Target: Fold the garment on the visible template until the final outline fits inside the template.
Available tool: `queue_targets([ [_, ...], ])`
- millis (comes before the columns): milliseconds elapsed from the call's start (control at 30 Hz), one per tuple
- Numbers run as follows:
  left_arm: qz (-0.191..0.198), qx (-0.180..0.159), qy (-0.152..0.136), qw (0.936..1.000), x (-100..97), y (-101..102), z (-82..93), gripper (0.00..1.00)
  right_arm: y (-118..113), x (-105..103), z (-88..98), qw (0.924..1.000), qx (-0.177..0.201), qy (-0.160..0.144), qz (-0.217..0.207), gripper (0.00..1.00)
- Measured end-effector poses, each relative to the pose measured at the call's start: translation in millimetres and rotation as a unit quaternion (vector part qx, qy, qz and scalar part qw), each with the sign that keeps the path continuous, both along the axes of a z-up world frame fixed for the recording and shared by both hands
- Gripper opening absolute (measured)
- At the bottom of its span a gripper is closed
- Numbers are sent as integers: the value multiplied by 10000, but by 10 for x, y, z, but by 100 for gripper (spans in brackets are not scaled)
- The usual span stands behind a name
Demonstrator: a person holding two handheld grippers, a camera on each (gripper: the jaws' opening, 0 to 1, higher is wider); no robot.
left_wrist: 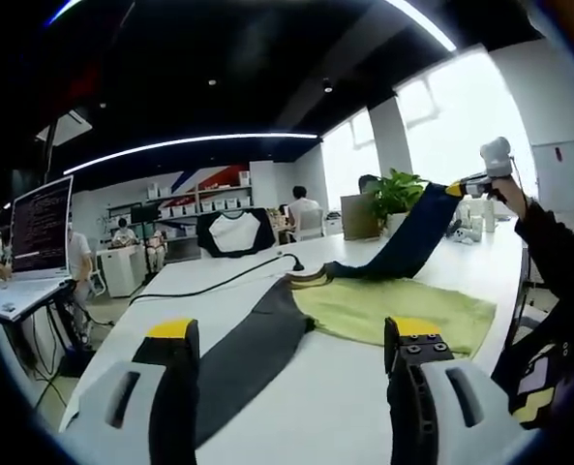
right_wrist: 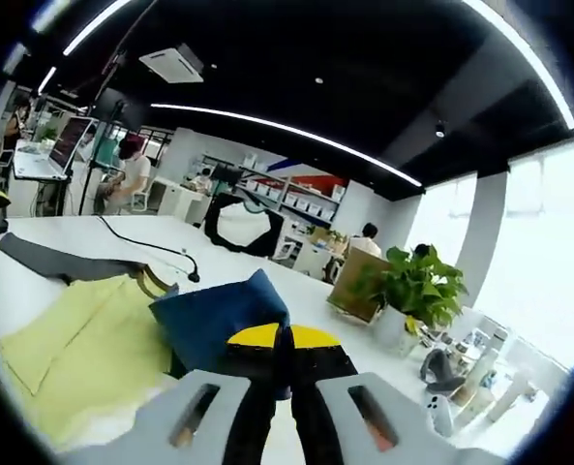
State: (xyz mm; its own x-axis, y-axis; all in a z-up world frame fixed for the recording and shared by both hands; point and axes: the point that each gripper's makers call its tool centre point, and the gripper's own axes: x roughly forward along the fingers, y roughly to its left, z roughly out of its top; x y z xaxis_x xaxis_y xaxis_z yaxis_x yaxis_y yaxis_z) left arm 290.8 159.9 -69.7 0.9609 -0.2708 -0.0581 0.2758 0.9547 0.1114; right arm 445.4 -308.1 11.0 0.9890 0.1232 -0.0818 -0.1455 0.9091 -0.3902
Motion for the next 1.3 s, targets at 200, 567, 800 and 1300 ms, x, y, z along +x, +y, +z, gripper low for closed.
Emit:
queue_targets([
  [200,10,17,-11,10000,-6,9,13,82,-240,112,-124,9993,32,198,-303,0],
  [567,25,34,39,10000,-4,10,-12,82,-601,343,-605,9931,-106,870,-774,0],
  [800,25,74,77,9999,-1,3,-29,82,-773,456,-875,9880,-590,1111,-902,0],
  [1300,101,-46,82,9999,-16,112,-21,82,-1067,605,-1540,9726,-661,1927,-1120,0],
])
